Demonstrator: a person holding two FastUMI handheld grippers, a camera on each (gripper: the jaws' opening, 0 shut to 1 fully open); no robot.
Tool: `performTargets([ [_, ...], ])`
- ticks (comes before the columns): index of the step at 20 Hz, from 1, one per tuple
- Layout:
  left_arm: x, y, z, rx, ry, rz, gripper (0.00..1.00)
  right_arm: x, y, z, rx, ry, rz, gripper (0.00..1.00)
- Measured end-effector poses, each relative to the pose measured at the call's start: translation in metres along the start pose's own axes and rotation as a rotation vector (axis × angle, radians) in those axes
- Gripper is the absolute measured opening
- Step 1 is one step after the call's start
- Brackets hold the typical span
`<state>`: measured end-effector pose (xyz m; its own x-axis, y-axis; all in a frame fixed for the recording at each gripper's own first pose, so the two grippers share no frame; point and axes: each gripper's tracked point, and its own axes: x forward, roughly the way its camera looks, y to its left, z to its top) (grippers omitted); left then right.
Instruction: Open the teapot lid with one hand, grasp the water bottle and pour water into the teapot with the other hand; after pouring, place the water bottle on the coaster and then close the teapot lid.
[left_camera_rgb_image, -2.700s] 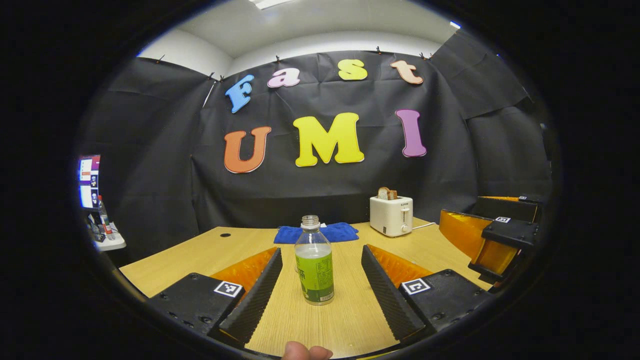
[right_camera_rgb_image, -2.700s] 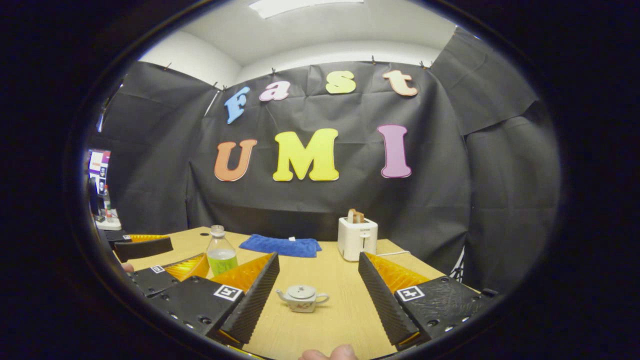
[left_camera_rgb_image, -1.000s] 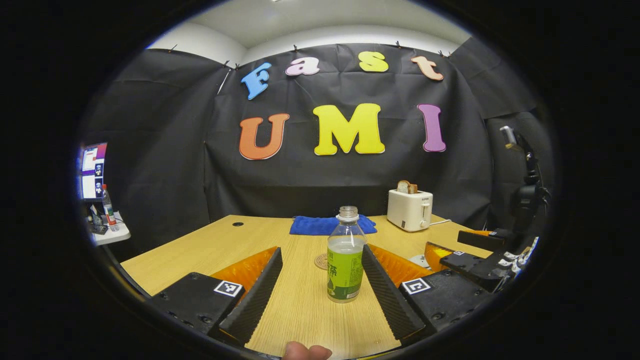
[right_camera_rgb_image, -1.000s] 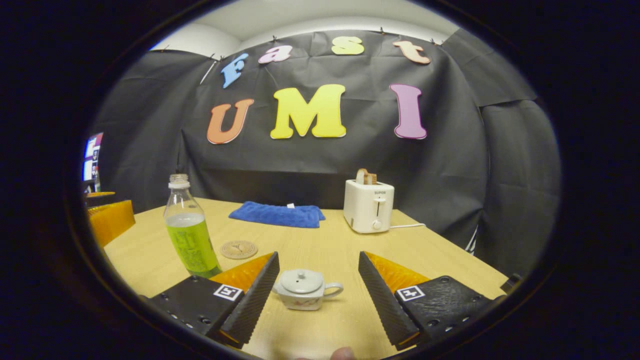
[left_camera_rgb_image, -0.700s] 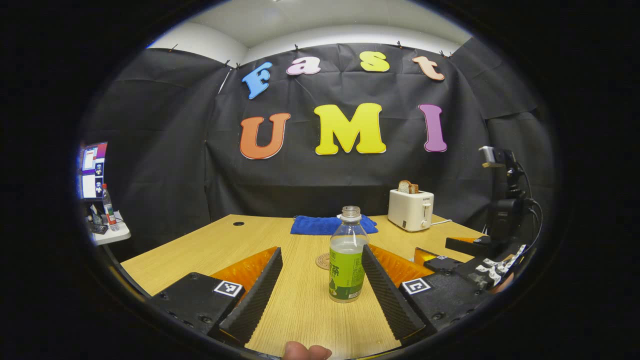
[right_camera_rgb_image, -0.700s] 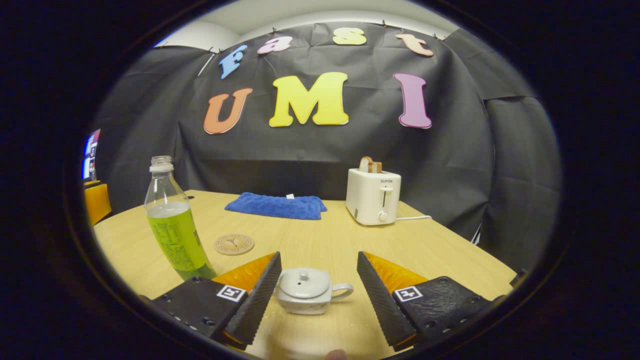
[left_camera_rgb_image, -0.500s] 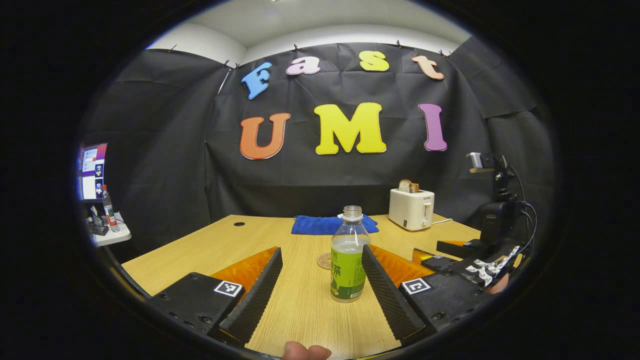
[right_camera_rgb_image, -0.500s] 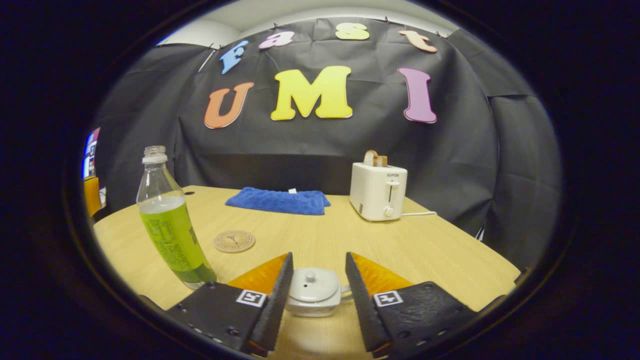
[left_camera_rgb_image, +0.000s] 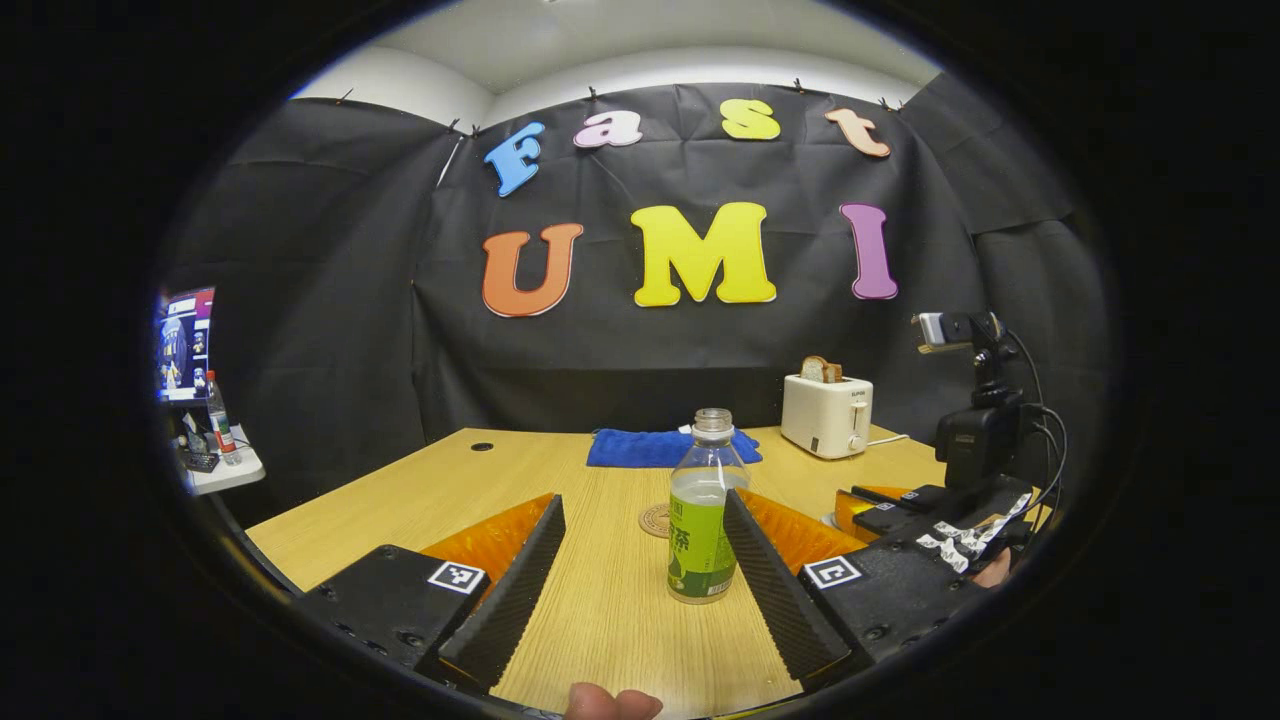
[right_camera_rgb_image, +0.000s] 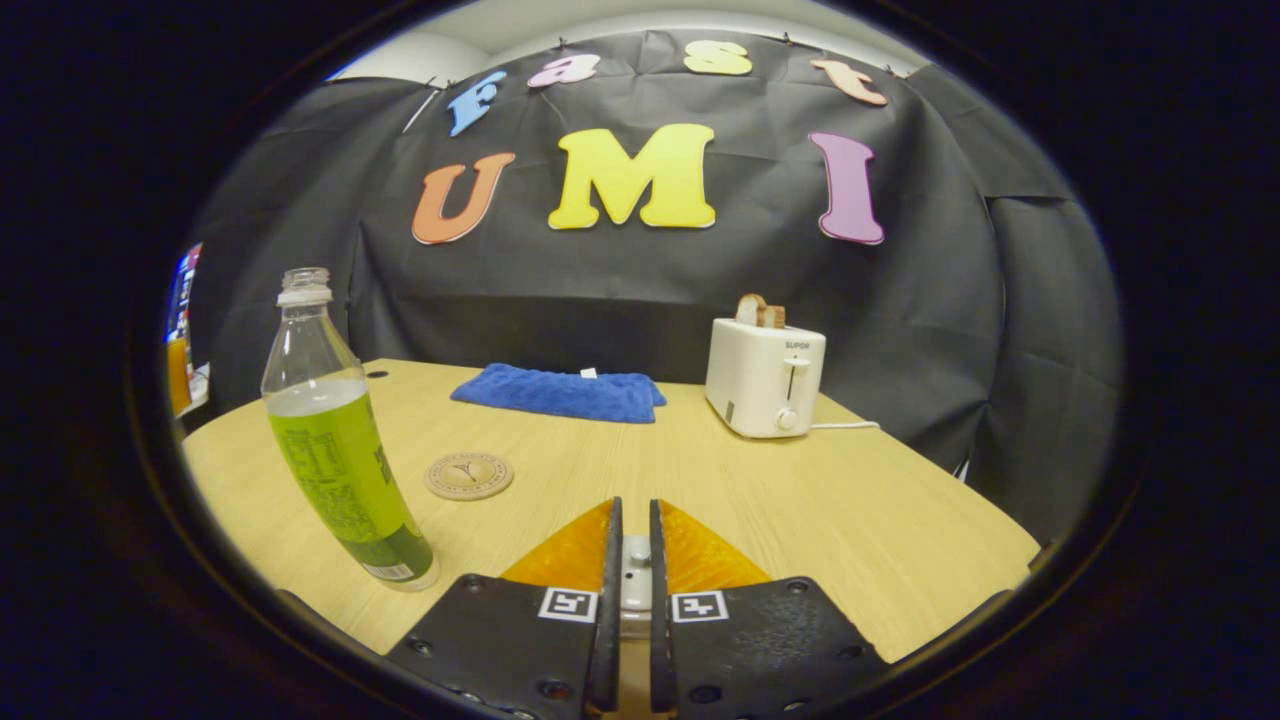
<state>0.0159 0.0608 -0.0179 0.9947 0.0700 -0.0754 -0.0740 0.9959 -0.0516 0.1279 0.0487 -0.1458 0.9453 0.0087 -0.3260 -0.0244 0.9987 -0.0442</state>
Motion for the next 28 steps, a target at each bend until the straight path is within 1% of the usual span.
performTargets([
  [1,0.0,-0.001,-0.002,0.001,0.002,-0.001,1.0,0.001,-0.001,0.0,-0.011,-0.002,-0.008,0.12],
  [2,0.0,-0.001,-0.002,0.006,0.004,-0.003,1.0,-0.003,0.0,-0.004,-0.012,-0.006,-0.012,0.07],
  [3,0.001,-0.002,-0.002,0.01,0.006,-0.004,1.0,0.002,0.0,-0.002,-0.023,-0.006,-0.009,0.01],
  [4,-0.001,-0.002,-0.003,0.01,0.005,-0.008,1.0,0.001,0.001,-0.001,-0.031,-0.005,-0.006,0.03],
  [5,-0.001,-0.002,-0.003,0.006,0.007,-0.013,1.0,0.002,0.001,-0.001,-0.032,-0.007,-0.002,0.01],
  [11,0.007,-0.007,-0.015,0.009,0.034,-0.03,1.0,-0.004,0.005,0.014,0.028,-0.057,0.052,0.0],
  [17,0.017,-0.034,-0.049,-0.049,0.121,-0.094,1.0,-0.018,0.007,0.036,0.023,-0.102,0.101,0.0],
  [19,0.022,-0.043,-0.056,-0.047,0.137,-0.109,1.0,-0.025,0.005,0.039,0.02,-0.108,0.111,0.0],
  [22,0.033,-0.046,-0.068,-0.021,0.16,-0.1,1.0,-0.036,-0.005,0.043,0.016,-0.115,0.113,0.0],
  [24,0.042,-0.05,-0.075,-0.029,0.171,-0.102,1.0,-0.042,-0.012,0.045,0.024,-0.116,0.112,0.0],
  [26,0.054,-0.051,-0.081,-0.034,0.184,-0.089,1.0,-0.048,-0.024,0.047,0.03,-0.121,0.1,0.0],
  [28,0.063,-0.055,-0.088,-0.046,0.203,-0.092,1.0,-0.052,-0.035,0.047,0.032,-0.12,0.086,0.0],
])
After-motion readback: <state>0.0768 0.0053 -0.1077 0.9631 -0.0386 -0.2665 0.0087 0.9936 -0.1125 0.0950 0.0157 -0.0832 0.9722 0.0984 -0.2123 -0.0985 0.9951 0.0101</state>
